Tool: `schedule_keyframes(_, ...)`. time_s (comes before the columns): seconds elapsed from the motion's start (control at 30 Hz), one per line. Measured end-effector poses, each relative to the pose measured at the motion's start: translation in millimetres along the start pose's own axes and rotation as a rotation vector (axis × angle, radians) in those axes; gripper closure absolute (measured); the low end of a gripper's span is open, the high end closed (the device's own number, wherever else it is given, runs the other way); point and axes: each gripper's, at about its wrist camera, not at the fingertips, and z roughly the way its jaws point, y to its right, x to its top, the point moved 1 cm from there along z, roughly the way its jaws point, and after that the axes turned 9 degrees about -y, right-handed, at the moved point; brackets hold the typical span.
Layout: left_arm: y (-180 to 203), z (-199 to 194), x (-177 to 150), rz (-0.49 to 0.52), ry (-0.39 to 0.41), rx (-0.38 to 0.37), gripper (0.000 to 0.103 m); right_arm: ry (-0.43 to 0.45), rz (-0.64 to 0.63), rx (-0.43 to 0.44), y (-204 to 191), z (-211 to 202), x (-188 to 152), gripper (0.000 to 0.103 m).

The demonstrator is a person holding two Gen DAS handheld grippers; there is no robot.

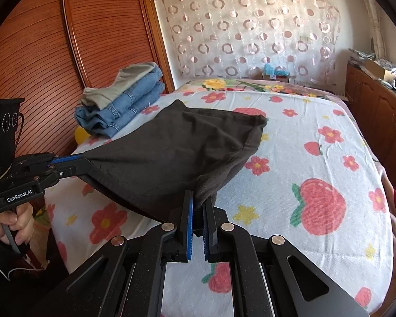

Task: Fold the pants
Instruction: 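Lower the shorts end over the other half with the right tool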

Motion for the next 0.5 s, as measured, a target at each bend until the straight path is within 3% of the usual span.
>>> schedule_keyframes(0.5,7,-23,9,0.027,0.069,-0.025,0.093,0.045,-0.026,-0.007,-3,-16,-6,0.097)
